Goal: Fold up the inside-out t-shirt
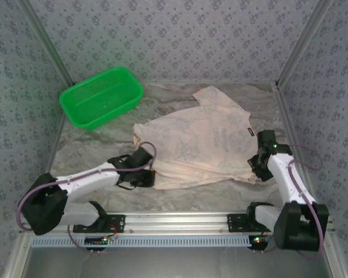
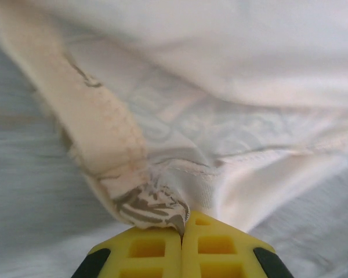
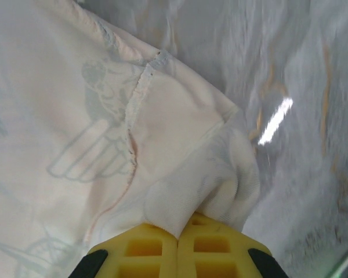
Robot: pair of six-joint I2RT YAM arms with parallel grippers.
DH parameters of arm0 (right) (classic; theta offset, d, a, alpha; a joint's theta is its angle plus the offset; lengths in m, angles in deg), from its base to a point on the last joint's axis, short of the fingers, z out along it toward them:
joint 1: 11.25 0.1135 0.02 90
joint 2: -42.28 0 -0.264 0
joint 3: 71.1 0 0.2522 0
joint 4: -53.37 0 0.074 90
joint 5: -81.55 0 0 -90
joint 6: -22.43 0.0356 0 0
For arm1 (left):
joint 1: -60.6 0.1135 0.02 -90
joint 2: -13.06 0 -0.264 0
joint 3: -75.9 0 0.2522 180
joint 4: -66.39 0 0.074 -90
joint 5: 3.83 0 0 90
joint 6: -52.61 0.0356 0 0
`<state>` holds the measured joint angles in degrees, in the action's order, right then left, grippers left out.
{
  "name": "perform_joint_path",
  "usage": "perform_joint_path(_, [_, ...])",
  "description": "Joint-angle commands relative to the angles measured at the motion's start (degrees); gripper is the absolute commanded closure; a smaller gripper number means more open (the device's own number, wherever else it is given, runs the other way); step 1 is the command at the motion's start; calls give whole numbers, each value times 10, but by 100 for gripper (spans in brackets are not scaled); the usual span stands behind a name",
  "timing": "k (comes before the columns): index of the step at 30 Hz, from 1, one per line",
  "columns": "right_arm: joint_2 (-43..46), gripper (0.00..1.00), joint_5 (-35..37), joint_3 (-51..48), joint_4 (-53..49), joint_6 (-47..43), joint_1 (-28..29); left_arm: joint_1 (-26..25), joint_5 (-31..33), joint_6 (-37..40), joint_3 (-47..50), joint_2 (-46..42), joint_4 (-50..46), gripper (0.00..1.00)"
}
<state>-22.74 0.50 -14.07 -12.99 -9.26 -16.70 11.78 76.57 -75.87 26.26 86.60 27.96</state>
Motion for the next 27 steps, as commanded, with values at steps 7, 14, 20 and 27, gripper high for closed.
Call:
perform_joint_path(7, [-234, 93, 5, 129, 128, -109, -133, -180, -173, -93, -184, 218, 192, 56])
perform_joint_path(14, [-199, 53, 37, 177, 106, -158, -100, -163, -169, 44, -324, 184, -39, 38])
perform_joint_path(20, [-212, 29, 47, 224, 135, -252, 6, -39, -32, 108, -315, 102, -121, 34])
perform_joint_path(27, [-368, 19, -76, 272, 266, -237, 33, 37, 167, 160, -273, 216, -30, 32])
